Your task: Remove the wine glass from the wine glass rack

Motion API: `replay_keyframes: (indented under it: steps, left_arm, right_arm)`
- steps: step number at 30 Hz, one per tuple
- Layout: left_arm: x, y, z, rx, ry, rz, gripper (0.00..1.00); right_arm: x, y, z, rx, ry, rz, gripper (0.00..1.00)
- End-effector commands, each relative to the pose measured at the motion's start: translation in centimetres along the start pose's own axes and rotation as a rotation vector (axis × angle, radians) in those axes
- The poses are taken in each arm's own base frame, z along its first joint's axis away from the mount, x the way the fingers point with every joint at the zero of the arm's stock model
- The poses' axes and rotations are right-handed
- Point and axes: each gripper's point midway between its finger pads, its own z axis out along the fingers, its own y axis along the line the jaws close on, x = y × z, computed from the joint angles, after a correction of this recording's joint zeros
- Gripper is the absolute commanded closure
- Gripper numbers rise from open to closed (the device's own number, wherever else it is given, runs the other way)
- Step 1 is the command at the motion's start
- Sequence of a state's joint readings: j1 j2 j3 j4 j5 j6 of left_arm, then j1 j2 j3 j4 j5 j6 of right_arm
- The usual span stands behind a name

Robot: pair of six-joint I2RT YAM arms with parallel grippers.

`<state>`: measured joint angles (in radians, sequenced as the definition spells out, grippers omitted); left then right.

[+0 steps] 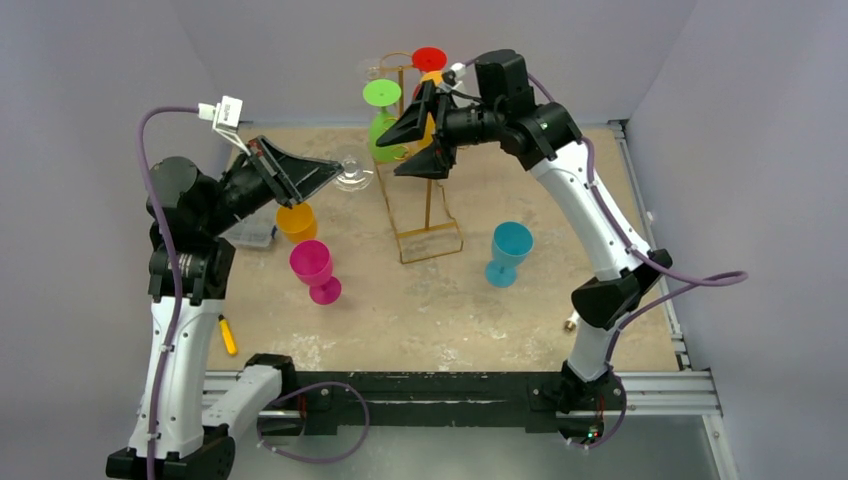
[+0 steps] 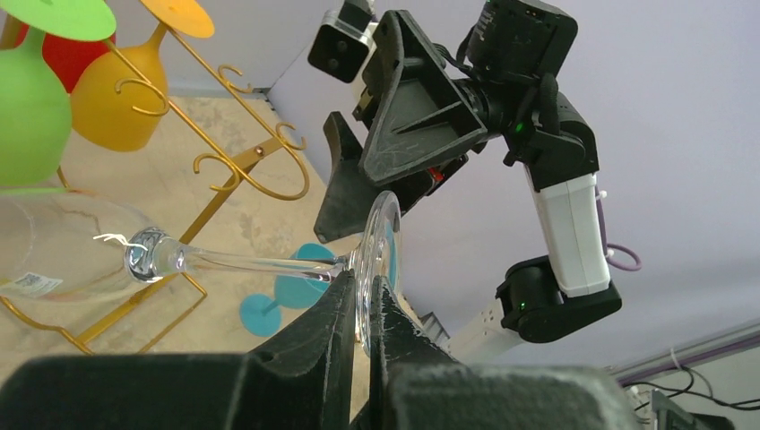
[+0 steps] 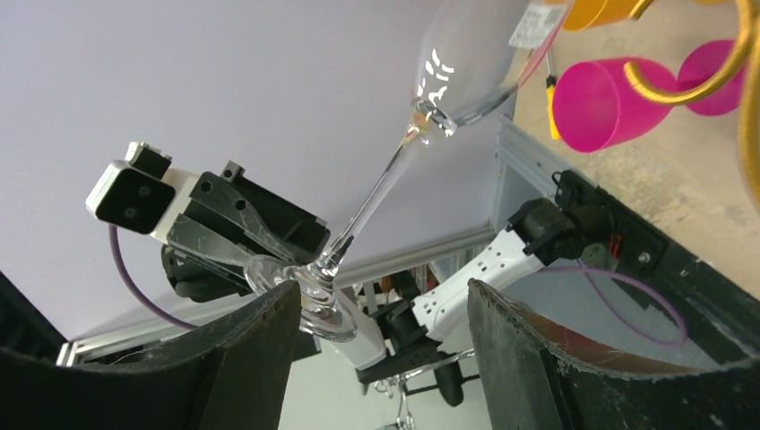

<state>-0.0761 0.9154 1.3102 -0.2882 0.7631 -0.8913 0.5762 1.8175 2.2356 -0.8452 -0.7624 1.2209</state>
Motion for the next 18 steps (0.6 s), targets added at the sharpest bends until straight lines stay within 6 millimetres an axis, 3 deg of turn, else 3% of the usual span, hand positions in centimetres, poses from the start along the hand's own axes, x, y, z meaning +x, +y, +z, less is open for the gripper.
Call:
replay_keyframes:
  steps: [1, 10, 18]
  left_arm:
    - [-1.7, -3.0, -0.6, 0.123, -0.102, 0.212, 1.0]
    - [-2.0, -4.8, -1.1, 0.196, -0.137, 0.303, 1.0]
    - [-2.0, -4.9, -1.1, 0.21, -0.149, 0.317, 1.0]
  right_arm:
    - [1.6, 1.2, 1.5, -0.032, 0.046, 0.036, 0.32]
    - [2.6, 2.7, 3.8, -0.067, 0.075, 0.068, 0.32]
    - [2.3, 3.9, 4.7, -0.111, 0.089, 0.11, 0.4]
